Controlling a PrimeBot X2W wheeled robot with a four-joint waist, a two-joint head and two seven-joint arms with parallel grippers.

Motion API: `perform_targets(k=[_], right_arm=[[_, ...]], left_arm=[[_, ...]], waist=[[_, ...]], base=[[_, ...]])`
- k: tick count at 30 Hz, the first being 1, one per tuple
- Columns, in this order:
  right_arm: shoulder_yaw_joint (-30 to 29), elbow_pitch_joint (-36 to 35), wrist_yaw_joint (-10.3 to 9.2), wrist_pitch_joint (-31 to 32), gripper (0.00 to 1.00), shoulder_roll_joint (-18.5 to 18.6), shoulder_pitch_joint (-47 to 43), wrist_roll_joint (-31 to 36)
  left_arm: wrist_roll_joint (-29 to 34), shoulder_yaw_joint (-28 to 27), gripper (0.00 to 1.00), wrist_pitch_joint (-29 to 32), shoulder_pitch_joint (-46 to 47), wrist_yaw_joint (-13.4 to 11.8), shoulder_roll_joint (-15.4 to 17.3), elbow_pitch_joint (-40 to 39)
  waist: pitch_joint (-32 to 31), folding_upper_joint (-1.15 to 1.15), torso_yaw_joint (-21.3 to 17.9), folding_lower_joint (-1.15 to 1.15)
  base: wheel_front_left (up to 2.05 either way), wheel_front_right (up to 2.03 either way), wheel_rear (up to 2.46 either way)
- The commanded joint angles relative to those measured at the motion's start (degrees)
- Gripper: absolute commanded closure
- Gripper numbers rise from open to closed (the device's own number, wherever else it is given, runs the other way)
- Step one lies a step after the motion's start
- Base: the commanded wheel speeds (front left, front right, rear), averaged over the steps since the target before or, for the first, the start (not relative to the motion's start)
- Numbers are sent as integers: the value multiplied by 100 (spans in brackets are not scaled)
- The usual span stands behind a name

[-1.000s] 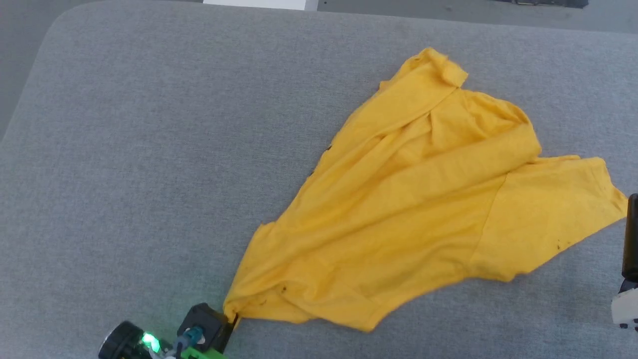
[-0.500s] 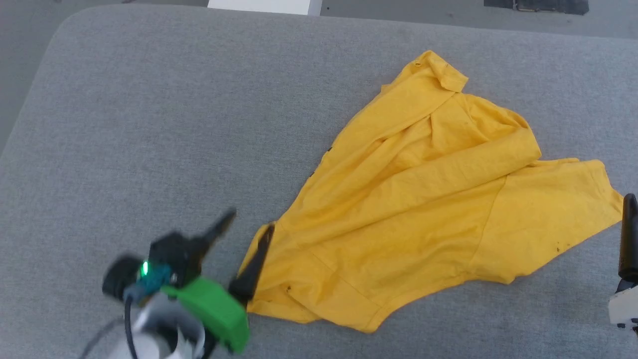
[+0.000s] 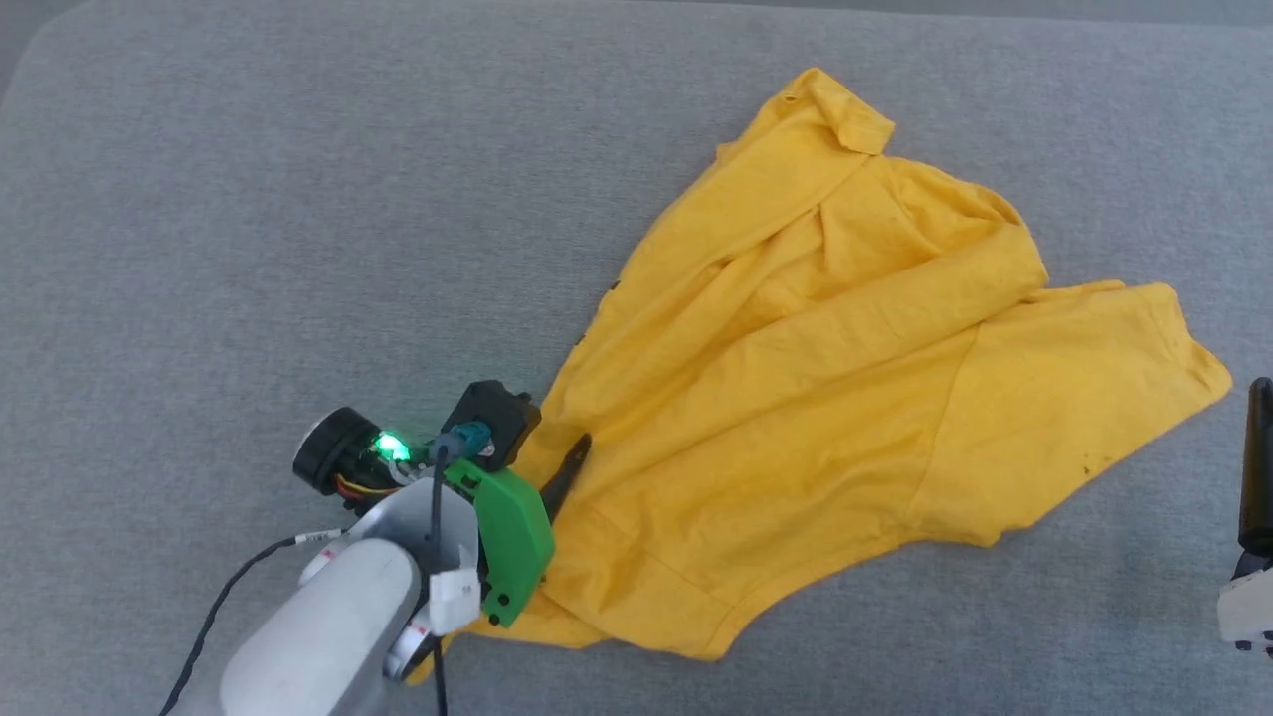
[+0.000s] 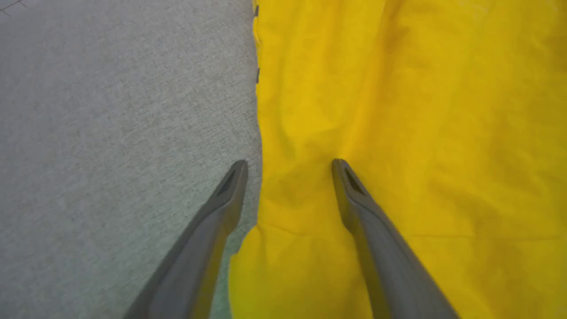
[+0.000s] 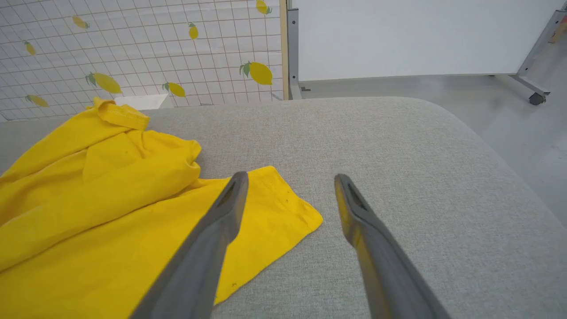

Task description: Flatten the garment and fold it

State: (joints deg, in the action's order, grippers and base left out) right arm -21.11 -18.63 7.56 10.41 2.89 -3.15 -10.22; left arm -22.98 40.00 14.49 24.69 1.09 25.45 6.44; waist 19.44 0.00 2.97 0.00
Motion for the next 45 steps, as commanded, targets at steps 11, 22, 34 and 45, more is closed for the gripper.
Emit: perform_targets(k=[11, 22, 34, 45], right_arm=[[-19, -9, -8, -28, 0, -2, 65, -14], [76, -101, -8, 13, 0, -2, 203, 37], [30, 128, -8, -81, 0, -2, 171, -9], [58, 204, -8, -63, 0, -2, -22, -74]], left_arm=[[90, 133, 100, -461, 784, 234, -402, 1109], [287, -127, 81, -1108, 1989, 41, -855, 1821], [52, -451, 0, -2203, 1869, -376, -1248, 2545], [-255, -875, 0, -1786, 172, -1289, -456, 597]], waist=[[98, 0, -118, 0], [336, 0, -143, 0], [38, 0, -63, 0], [-351, 0, 195, 0]], base=[[0, 0, 0], [0, 0, 0], [0, 0, 0], [0, 0, 0]])
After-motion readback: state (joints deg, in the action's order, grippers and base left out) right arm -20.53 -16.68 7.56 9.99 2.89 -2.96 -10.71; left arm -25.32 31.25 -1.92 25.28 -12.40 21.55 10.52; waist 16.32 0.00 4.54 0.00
